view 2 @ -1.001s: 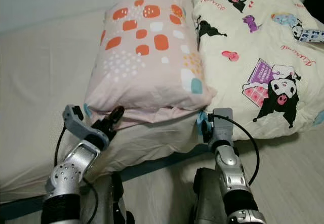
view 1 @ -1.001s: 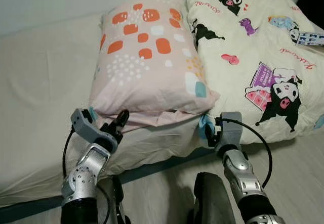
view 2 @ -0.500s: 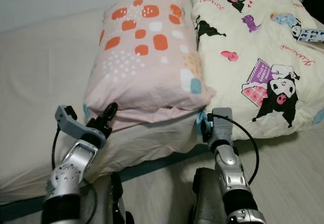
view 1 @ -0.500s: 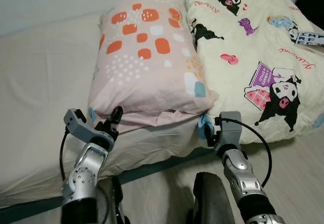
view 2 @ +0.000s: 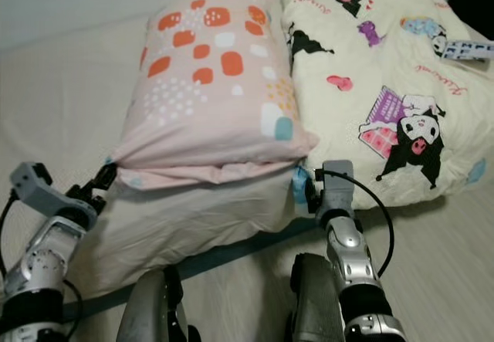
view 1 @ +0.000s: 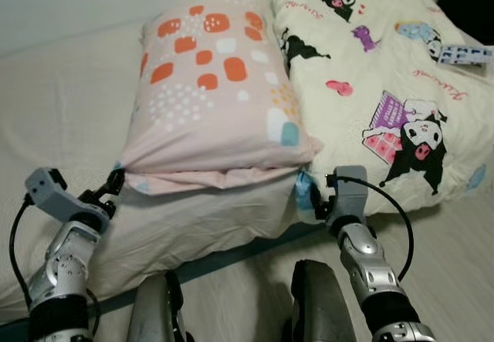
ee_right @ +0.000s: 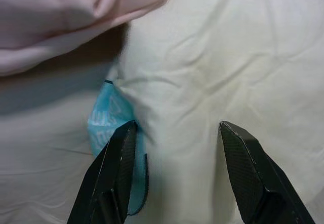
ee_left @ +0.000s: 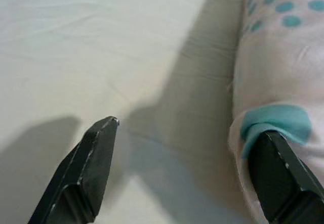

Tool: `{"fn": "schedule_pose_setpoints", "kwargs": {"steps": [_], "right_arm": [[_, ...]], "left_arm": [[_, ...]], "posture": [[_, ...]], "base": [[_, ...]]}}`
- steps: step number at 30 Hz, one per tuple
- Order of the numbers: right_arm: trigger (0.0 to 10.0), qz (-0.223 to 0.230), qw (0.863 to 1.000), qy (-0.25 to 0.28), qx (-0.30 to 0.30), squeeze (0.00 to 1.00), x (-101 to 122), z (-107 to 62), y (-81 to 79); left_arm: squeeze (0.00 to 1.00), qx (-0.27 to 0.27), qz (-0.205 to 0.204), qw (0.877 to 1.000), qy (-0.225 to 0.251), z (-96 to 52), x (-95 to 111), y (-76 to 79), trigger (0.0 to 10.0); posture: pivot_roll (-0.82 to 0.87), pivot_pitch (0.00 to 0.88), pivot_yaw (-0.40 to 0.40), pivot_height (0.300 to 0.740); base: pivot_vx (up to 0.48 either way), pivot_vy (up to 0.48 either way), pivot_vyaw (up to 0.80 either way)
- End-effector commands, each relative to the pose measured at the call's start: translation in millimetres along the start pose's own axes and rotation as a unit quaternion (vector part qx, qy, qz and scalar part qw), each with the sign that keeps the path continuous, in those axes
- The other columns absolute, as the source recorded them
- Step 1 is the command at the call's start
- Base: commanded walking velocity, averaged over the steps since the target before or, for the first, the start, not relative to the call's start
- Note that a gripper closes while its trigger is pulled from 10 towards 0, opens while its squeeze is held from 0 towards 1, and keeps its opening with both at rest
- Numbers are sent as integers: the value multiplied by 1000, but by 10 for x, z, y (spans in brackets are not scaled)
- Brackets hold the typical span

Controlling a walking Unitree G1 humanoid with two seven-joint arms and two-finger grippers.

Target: Clean up the room

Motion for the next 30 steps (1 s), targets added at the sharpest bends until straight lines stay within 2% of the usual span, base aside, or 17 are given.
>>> {"fn": "schedule_pose_setpoints", "kwargs": {"steps": [1, 4, 6, 7, 9, 10, 13, 16, 18, 19, 20, 21, 23, 24, 25, 26, 30], "right_arm": [[10000, 2, 1000, -19, 2, 0, -118, -33, -8], [10000, 2, 1000, -19, 1, 0, -124, -37, -4], [10000, 2, 1000, -20, 0, 0, -137, -48, 6], [10000, 2, 1000, -20, 0, 0, -137, -48, 6], [10000, 3, 1000, -21, -2, 0, -145, -52, 12], [10000, 3, 1000, -21, -2, 0, -147, -52, 13], [10000, 3, 1000, -22, -2, 0, -150, -50, 13], [10000, 2, 1000, -24, 0, 0, -157, -41, 9], [10000, 1, 1000, -25, 0, 0, -159, -38, 7], [10000, 1, 1000, -25, 0, 0, -159, -38, 7], [10000, 1, 1000, -26, 1, 0, -159, -34, 4], [10000, 1, 1000, -26, 1, 0, -159, -34, 4], [10000, 0, 1000, -26, 2, 0, -158, -30, -3], [10000, 0, 1000, -26, 2, 0, -158, -30, -3], [10000, 0, 1000, -27, 2, 0, -157, -28, -6], [10000, 0, 1000, -27, 2, 0, -157, -27, -9], [10000, 0, 1000, -28, 3, 0, -163, -26, -16]], "left_arm": [[0, 5, -34, 999, -5, 3, -13, -48, 10000], [0, -11, -59, 998, -14, 10, -77, 38, 10000], [0, -52, -148, 987, -35, 2, -227, 244, 10000], [0, -52, -148, 987, -35, 2, -227, 244, 10000], [0, -109, -216, 969, -51, -45, -281, 449, 10000], [0, -124, -232, 963, -54, -53, -280, 487, 10000], [0, -130, -239, 961, -56, -58, -269, 473, 10000], [0, -73, -240, 968, -24, 22, -123, 162, 10000], [0, -23, -194, 981, -7, 52, -55, -45, 10000], [0, -23, -194, 981, -7, 52, -55, -45, 10000], [0, -8, -153, 988, -5, 65, -28, -109, 10000], [0, -8, -153, 988, -5, 65, -28, -109, 10000], [0, 26, -65, 998, 0, 82, 42, -225, 10000], [0, 26, -65, 998, 0, 82, 42, -225, 10000], [0, 44, -7, 999, 3, 90, 102, -281, 10000], [0, 54, 16, 998, 7, 104, 167, -310, 10000], [0, 74, 37, 996, 22, 147, 329, -360, 10000]], "posture": [[40, 304, 19, 552], [40, 304, 21, 552], [38, 305, 24, 552], [38, 305, 24, 552], [39, 305, 25, 552], [39, 305, 25, 552], [39, 303, 23, 552], [43, 301, 19, 552], [43, 298, 18, 552], [43, 298, 18, 552], [43, 297, 18, 552], [43, 297, 18, 552], [44, 293, 18, 552], [44, 293, 18, 552], [44, 289, 19, 552], [44, 287, 17, 552], [45, 281, 18, 552]], "base": [[0, 0, 0], [0, 0, 0], [0, 0, 0], [0, 0, 0], [0, 0, 0], [0, 0, 0], [0, 0, 0], [0, 0, 0], [0, 0, 0], [0, 0, 0], [0, 0, 0], [0, 0, 0], [0, 0, 0], [0, 0, 0], [0, 0, 0], [0, 0, 0], [0, 0, 0]]}}
Point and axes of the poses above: a point about 5 cm out from each wrist's last joint towards the gripper, its own z axis pointing out of the wrist towards the gripper, its own x axis along the axis of the wrist's last joint, y = z × x, the point moved 6 cm from there along z, pointing out of the wrist towards the gripper, and after that the axes turned 3 degrees about -z, right-handed, at the moved point
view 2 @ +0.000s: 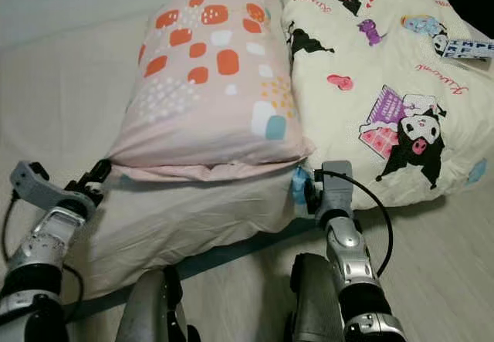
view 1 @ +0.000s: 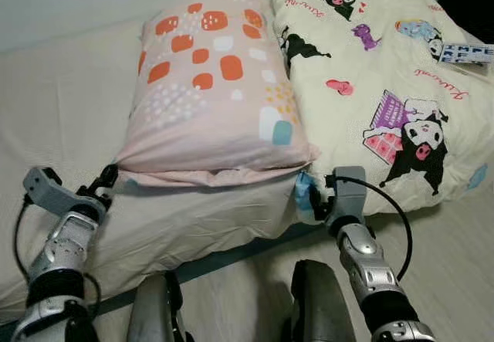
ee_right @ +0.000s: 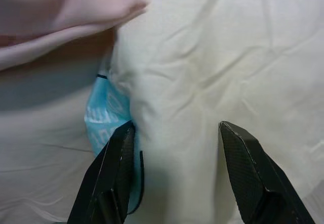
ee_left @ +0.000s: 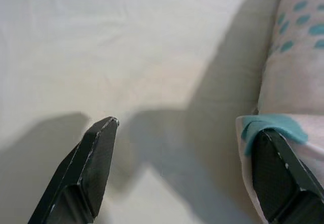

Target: Clean up the room

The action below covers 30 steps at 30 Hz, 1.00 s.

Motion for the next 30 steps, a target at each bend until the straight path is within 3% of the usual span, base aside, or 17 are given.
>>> {"fn": "schedule_pose_setpoints", "kwargs": {"steps": [1, 6, 7, 8, 10, 11, 13, 14, 15, 16, 18, 21, 23, 25, 28, 29, 30], "right_arm": [[10000, 0, 1000, -22, 2, 0, -136, -29, -12], [10000, -1, 1000, -22, 3, 0, -142, -36, -20], [10000, -1, 1000, -22, 3, 0, -142, -40, -18], [10000, -1, 1000, -22, 3, 0, -144, -47, -10], [10000, -1, 1000, -22, 3, 0, -144, -47, -10], [10000, -2, 1000, -21, 3, 0, -147, -54, 1], [10000, -2, 1000, -22, 2, 0, -158, -68, 27], [10000, -2, 1000, -22, 2, 0, -158, -68, 27], [10000, -2, 1000, -22, 1, 0, -164, -72, 35], [10000, -2, 1000, -23, 1, 0, -168, -74, 38], [10000, -2, 1000, -24, 3, 0, -172, -71, 24], [10000, -2, 1000, -24, 4, 0, -171, -68, 10], [10000, -2, 1000, -24, 9, 0, -157, -51, -31], [10000, -2, 1000, -24, 9, 0, -157, -51, -31], [10000, -1, 1000, -23, 11, 0, -140, -36, -52], [10000, -1, 1000, -23, 11, 0, -140, -36, -52], [10000, -1, 1000, -23, 11, 0, -135, -33, -59]], "left_arm": [[0, 34, 16, 999, 18, -12, 132, -177, 10000], [0, 60, 77, 995, 32, 35, 290, -233, 10000], [0, 58, 119, 991, 24, 49, 311, -224, 10000], [0, 2, 125, 992, -4, 70, 244, -79, 10000], [0, 2, 125, 992, -4, 70, 244, -79, 10000], [0, -97, 152, 982, -63, 38, 63, 155, 10000], [0, -283, 220, 913, -193, -276, -394, 473, 10000], [0, -283, 220, 913, -193, -276, -394, 473, 10000], [0, -334, 251, 873, -251, -481, -594, 474, 10000], [0, -357, 266, 850, -283, -609, -704, 453, 10000], [0, -376, 250, 838, -306, -706, -719, 444, 10000], [0, -380, 241, 840, -304, -694, -682, 451, 10000], [0, -367, 200, 869, -266, -537, -479, 515, 10000], [0, -367, 200, 869, -266, -537, -479, 515, 10000], [0, -236, 175, 944, -150, -116, -90, 365, 10000], [0, -236, 175, 944, -150, -116, -90, 365, 10000], [0, -195, 153, 961, -123, -40, -1, 303, 10000]], "posture": [[45, 281, 18, 552], [39, 273, 25, 552], [37, 273, 27, 552], [36, 271, 29, 552], [36, 271, 29, 552], [35, 269, 32, 552], [37, 268, 30, 552], [37, 268, 30, 552], [39, 269, 29, 552], [39, 269, 29, 552], [41, 270, 24, 552], [40, 270, 23, 552], [40, 270, 21, 552], [40, 270, 21, 552], [39, 272, 20, 552], [39, 272, 20, 552], [37, 273, 21, 552]], "base": [[0, 0, 0], [0, 0, 0], [0, 0, 0], [0, 0, 0], [0, 0, 0], [0, 0, 0], [0, 0, 0], [0, 0, 0], [0, 0, 0], [0, 0, 0], [0, 0, 0], [0, 0, 0], [0, 0, 0], [0, 0, 0], [0, 0, 0], [0, 0, 0], [0, 0, 0]]}}
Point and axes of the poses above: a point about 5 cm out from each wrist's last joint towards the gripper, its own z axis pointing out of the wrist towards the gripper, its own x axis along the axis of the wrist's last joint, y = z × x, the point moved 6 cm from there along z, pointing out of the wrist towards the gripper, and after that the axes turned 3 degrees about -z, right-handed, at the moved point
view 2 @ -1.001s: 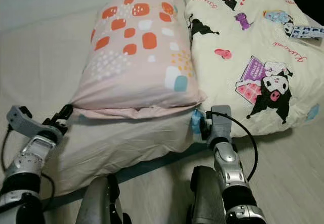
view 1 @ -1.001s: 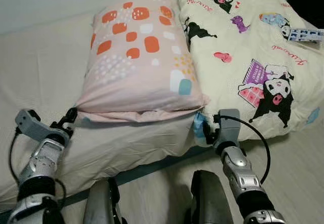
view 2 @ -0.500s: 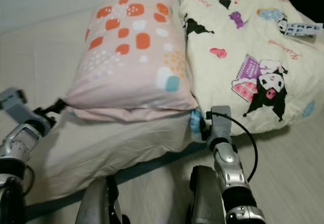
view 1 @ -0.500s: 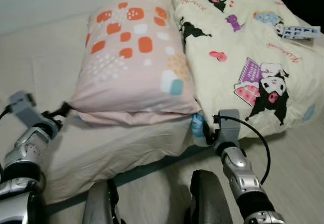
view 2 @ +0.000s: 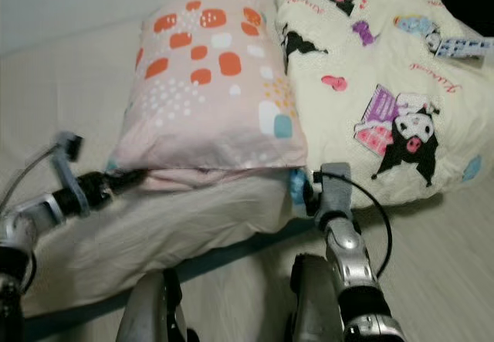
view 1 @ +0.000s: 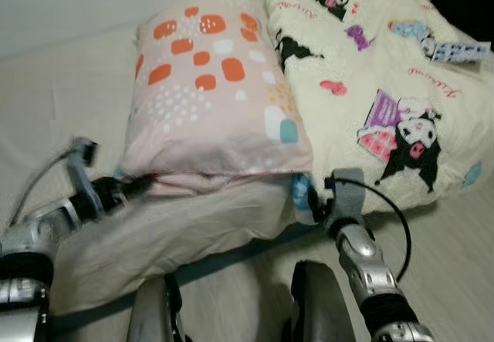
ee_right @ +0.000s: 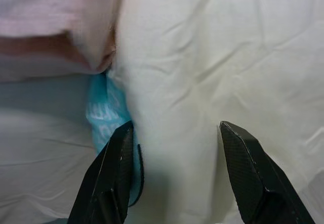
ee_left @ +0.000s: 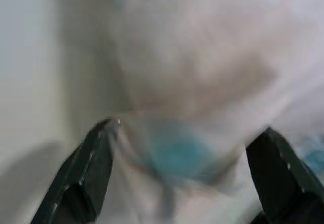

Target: Clean up the room

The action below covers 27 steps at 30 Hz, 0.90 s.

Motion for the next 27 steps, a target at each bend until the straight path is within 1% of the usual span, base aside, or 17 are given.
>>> {"fn": "schedule_pose_setpoints", "kwargs": {"steps": [1, 2, 3, 5, 6, 7, 8, 10, 11, 13, 19, 20, 22, 24, 25, 26, 27], "right_arm": [[10000, 0, 1000, -20, 3, 0, -111, -22, -28], [10000, 0, 1000, -20, 3, 0, -111, -22, -28], [10000, 0, 1000, -20, 3, 0, -108, -25, -21], [10000, 0, 1000, -19, 3, 0, -107, -27, -15], [10000, 0, 1000, -19, 2, 0, -109, -34, -4], [10000, 0, 1000, -19, 2, 0, -109, -34, -4], [10000, 0, 1000, -19, 1, 0, -120, -51, 18], [10000, 0, 1000, -20, 0, 0, -133, -64, 43], [10000, 0, 1000, -20, 0, 0, -133, -64, 43], [10000, -1, 1000, -22, -2, 0, -151, -78, 72], [10000, -1, 1000, -23, 0, 0, -156, -71, 66], [10000, -1, 1000, -24, 2, 0, -154, -64, 52], [10000, 0, 1000, -24, 6, 0, -144, -46, 10], [10000, 0, 1000, -25, 8, 0, -138, -37, -14], [10000, 0, 1000, -24, 9, 0, -133, -33, -26], [10000, 0, 1000, -24, 10, 0, -130, -30, -34], [10000, 0, 1000, -23, 11, 0, -121, -27, -47]], "left_arm": [[0, 95, -47, 994, 26, -93, -35, -314, 10000], [0, 95, -47, 994, 26, -93, -35, -314, 10000], [0, 115, -78, 989, 50, -106, 13, -373, 10000], [0, 125, -98, 985, 65, -117, 40, -404, 10000], [0, 116, -119, 983, 81, -123, 77, -397, 10000], [0, 116, -119, 983, 81, -123, 77, -397, 10000], [0, 65, -165, 978, 108, -120, 162, -305, 10000], [0, 34, -199, 971, 126, -125, 225, -262, 10000], [0, 34, -199, 971, 126, -125, 225, -262, 10000], [0, 9, -239, 960, 143, -130, 286, -234, 10000], [0, 31, -263, 954, 142, -78, 280, -252, 10000], [0, 49, -263, 956, 118, -28, 183, -248, 10000], [0, 109, -233, 964, 67, 50, -69, -285, 10000], [0, 138, -213, 966, 42, 74, -205, -303, 10000], [431, 144, -201, 969, 28, 90, -277, -292, 10000], [431, 148, -192, 970, 18, 100, -326, -284, 10000], [1000, 147, -198, 969, 11, 128, -387, -251, 10000]], "posture": [[34, 274, 22, 552], [34, 274, 22, 552], [31, 275, 26, 552], [31, 275, 26, 552], [28, 276, 29, 552], [28, 276, 29, 552], [26, 275, 29, 552], [28, 275, 28, 552], [28, 275, 28, 552], [28, 276, 27, 552], [31, 278, 23, 552], [35, 278, 15, 552], [36, 278, 13, 552], [35, 276, 11, 552], [35, 276, 12, 552], [35, 276, 12, 552], [30, 278, 16, 552]], "base": [[0, 0, 0], [0, 0, 0], [0, 0, 0], [0, 0, 0], [0, 0, 0], [0, 0, 0], [0, 0, 0], [0, 0, 0], [0, 0, 0], [0, 0, 0], [0, 0, 0], [0, 0, 0], [0, 0, 0], [0, 0, 0], [0, 0, 0], [0, 0, 0], [0, 0, 0]]}}
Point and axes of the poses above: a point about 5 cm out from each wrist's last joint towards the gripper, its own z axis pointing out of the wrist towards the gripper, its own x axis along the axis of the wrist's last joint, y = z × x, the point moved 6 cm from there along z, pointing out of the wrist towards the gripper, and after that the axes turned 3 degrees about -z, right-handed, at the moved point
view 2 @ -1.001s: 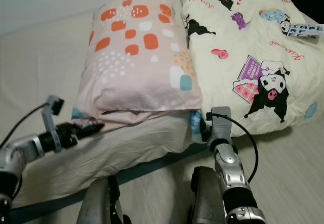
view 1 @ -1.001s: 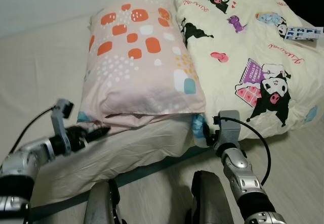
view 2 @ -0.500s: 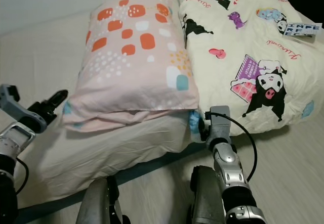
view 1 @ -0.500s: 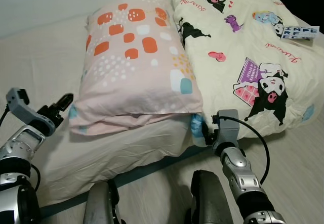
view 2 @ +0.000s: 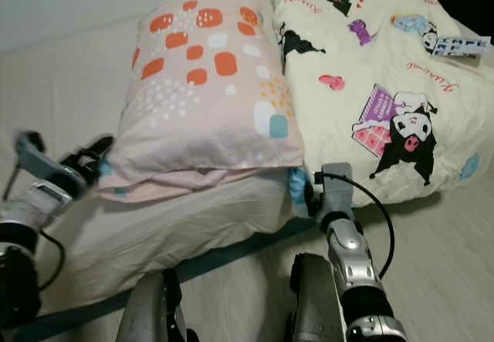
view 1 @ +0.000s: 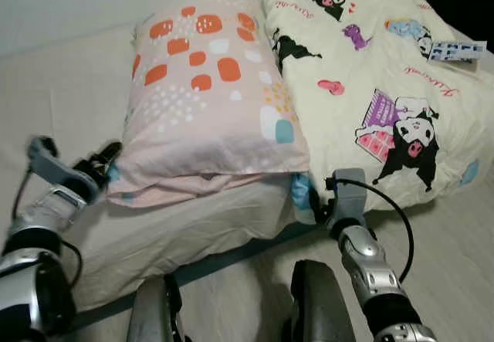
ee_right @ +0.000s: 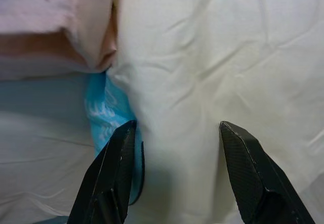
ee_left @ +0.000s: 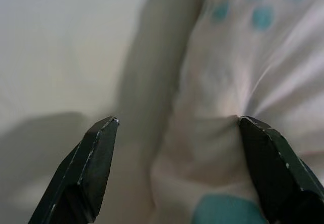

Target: Clean up the room

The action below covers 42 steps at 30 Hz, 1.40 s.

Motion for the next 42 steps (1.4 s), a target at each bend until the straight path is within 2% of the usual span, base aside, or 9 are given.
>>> {"fn": "schedule_pose_setpoints", "kwargs": {"steps": [1, 15, 25, 26, 27, 28, 29, 37, 42], "right_arm": [[10000, 1, 1000, -22, 4, 0, -123, -25, -34], [10000, 0, 1000, -23, 1, 0, -139, -45, 3], [10000, 1, 1000, -25, 2, 0, -146, -46, 6], [10000, 1, 1000, -25, 2, 0, -147, -45, 6], [10000, 1, 1000, -25, 2, 0, -147, -45, 6], [10000, 1, 1000, -25, 3, 0, -147, -44, 5], [10000, 1, 1000, -25, 3, 0, -148, -43, 4], [10000, 1, 1000, -26, 4, 0, -149, -39, -8], [10000, 0, 1000, -27, 7, 0, -152, -36, -27]], "left_arm": [[1000, 21, 11, 1000, -10, -26, -61, -105, 10000], [1000, -20, -188, 981, 42, 27, 60, 67, 10000], [957, -103, -215, 971, -1, 42, -51, 345, 10000], [561, -132, -217, 967, -10, 35, -72, 434, 10000], [561, -132, -217, 967, -10, 35, -72, 434, 10000], [392, -158, -223, 962, -18, 25, -84, 514, 10000], [43, -180, -218, 959, -26, 13, -103, 585, 10000], [0, -219, -193, 955, -57, -10, -211, 736, 10000], [0, -187, -93, 976, -67, 55, -387, 717, 10000]], "posture": [[30, 278, 16, 552], [27, 280, 20, 552], [28, 285, 19, 552], [28, 286, 19, 552], [28, 286, 19, 552], [28, 288, 19, 552], [29, 288, 19, 552], [31, 288, 18, 552], [31, 289, 17, 552]], "base": [[0, 0, 0], [0, 0, 0], [0, 0, 0], [0, 0, 0], [0, 0, 0], [0, 0, 0], [0, 0, 0], [0, 0, 0], [0, 0, 0]]}}
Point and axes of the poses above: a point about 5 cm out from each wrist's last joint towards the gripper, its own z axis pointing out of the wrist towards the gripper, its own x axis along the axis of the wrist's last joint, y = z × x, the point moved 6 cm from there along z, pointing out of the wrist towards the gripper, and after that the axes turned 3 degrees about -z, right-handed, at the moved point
